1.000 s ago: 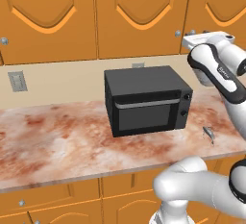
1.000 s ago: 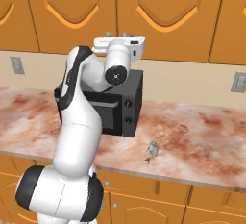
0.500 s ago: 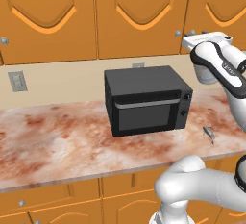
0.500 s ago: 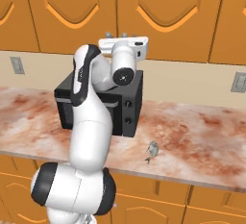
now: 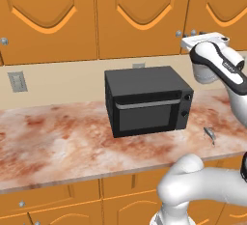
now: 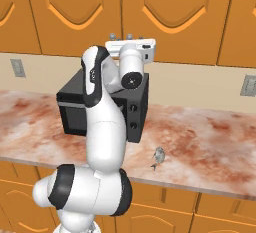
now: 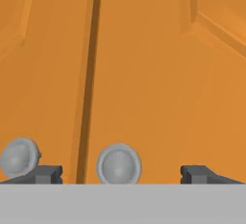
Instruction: Retrieve the tupperware from the cabinet, then place the raw meat into the tupperware to avoid contamination.
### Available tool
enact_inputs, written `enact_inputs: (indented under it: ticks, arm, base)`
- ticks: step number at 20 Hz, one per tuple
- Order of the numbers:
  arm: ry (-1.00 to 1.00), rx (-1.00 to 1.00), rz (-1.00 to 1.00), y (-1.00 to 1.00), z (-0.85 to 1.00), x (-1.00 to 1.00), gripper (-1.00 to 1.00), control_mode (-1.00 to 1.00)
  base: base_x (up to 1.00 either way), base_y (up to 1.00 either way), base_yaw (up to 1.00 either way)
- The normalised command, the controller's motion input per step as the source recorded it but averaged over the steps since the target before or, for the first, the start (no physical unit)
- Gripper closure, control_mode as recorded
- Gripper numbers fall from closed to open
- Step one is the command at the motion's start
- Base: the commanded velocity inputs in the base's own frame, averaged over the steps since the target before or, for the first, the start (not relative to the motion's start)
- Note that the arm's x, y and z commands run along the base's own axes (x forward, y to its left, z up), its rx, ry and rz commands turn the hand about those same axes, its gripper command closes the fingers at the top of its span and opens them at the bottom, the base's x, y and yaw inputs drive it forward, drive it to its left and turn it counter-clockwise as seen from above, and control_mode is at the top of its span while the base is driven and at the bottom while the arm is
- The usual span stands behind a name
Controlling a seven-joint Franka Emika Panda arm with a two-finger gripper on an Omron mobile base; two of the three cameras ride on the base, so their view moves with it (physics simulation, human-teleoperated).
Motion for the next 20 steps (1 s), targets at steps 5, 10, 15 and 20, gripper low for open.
enact_inputs:
  ticks: [5, 10, 15, 20]
  arm:
    - [-0.01, 0.0, 0.01, 0.0, -0.05, 0.21, -1.0, -1.0]
    - [0.0, 0.0, 0.0, 0.0, -0.01, 0.2, -1.0, -1.0]
    - [0.0, 0.0, 0.0, 0.0, 0.02, 0.08, -1.0, -1.0]
    - [0.0, 0.0, 0.0, 0.0, 0.15, 0.0, -1.0, -1.0]
  base:
    - [0.0, 0.0, 0.0]
    - [0.0, 0.0, 0.0]
    - [0.0, 0.0, 0.0]
    - [0.0, 0.0, 0.0]
